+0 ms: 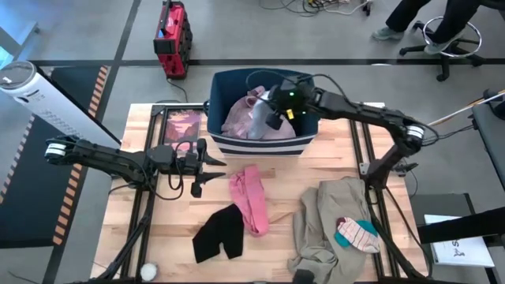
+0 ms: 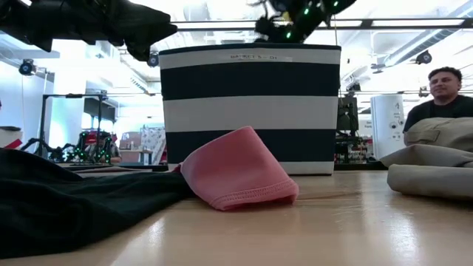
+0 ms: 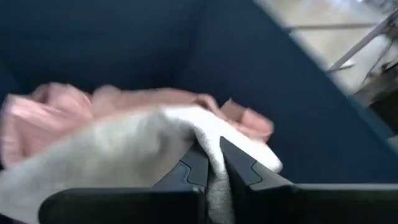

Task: Sort clothes
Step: Put the gray underwear into the blue bin, then put the light pink striped sock into the blue bin

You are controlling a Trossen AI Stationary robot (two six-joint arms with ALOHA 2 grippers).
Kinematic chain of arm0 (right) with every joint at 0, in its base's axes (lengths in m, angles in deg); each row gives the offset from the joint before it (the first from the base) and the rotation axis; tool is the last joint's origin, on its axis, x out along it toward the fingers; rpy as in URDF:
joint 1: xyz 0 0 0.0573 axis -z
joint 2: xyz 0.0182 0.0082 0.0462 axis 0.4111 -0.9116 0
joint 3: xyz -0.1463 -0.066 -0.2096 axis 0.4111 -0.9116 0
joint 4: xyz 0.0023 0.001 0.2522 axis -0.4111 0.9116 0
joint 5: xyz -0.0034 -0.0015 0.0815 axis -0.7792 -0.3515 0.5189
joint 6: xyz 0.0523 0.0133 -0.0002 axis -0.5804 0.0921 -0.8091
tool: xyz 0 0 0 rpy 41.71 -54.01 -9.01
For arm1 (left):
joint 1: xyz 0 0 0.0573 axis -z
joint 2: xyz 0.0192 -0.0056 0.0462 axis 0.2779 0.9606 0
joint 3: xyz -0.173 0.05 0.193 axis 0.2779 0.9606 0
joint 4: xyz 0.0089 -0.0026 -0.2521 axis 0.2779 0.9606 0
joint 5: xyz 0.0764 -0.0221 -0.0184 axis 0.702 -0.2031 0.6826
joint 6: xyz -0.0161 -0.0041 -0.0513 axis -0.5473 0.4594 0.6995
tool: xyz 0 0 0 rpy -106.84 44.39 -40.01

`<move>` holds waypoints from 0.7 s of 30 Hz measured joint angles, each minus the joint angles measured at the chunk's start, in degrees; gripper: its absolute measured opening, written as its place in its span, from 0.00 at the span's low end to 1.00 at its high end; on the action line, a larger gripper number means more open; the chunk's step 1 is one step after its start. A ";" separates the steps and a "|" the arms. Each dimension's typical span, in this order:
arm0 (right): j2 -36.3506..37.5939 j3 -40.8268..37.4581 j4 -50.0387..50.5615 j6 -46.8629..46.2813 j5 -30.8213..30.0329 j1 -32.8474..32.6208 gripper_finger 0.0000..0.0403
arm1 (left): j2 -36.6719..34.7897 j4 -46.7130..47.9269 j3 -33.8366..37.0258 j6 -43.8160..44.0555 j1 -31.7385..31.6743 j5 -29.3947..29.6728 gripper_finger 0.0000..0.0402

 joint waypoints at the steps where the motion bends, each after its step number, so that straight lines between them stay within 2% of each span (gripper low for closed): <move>1: -1.10 0.00 -0.02 -0.31 -0.06 0.00 0.01 | -0.02 0.02 0.00 0.00 0.00 0.00 0.31; 5: -4.11 0.00 0.25 -0.70 -0.16 0.00 0.02 | 0.00 0.00 0.00 0.00 0.00 0.00 0.31; 8: -5.18 0.90 0.94 -0.76 -0.34 -0.17 0.07 | 0.00 0.02 0.00 0.00 0.00 0.00 0.31; 17: -1.55 2.10 2.31 -0.88 -0.55 -0.67 0.37 | 0.00 0.48 0.00 0.00 0.00 0.00 0.36; 21: 1.70 2.10 4.27 0.61 -0.46 -1.98 0.48 | 0.00 1.08 0.00 0.00 0.00 0.00 0.34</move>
